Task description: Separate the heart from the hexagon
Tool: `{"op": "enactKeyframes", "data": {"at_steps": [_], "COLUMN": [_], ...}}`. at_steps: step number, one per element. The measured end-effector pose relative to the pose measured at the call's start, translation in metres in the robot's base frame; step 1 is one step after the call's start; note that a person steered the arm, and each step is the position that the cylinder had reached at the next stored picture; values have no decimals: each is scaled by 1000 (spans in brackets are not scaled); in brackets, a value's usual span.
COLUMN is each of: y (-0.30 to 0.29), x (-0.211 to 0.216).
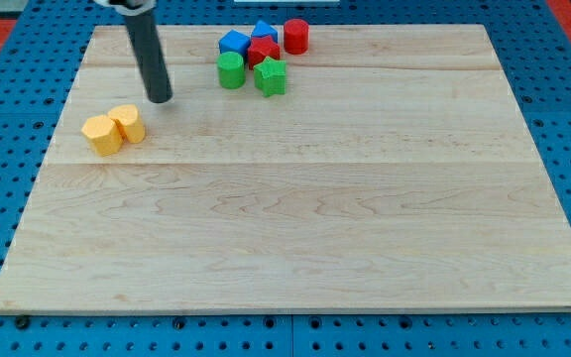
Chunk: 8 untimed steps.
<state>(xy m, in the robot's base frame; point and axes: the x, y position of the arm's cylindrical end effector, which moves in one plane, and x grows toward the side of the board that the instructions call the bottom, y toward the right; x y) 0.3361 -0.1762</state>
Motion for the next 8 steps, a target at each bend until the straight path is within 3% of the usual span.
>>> {"op": "enactKeyframes", "data": {"at_steps": [5, 8], "y": [-6, 0], "x": [-1, 34]}}
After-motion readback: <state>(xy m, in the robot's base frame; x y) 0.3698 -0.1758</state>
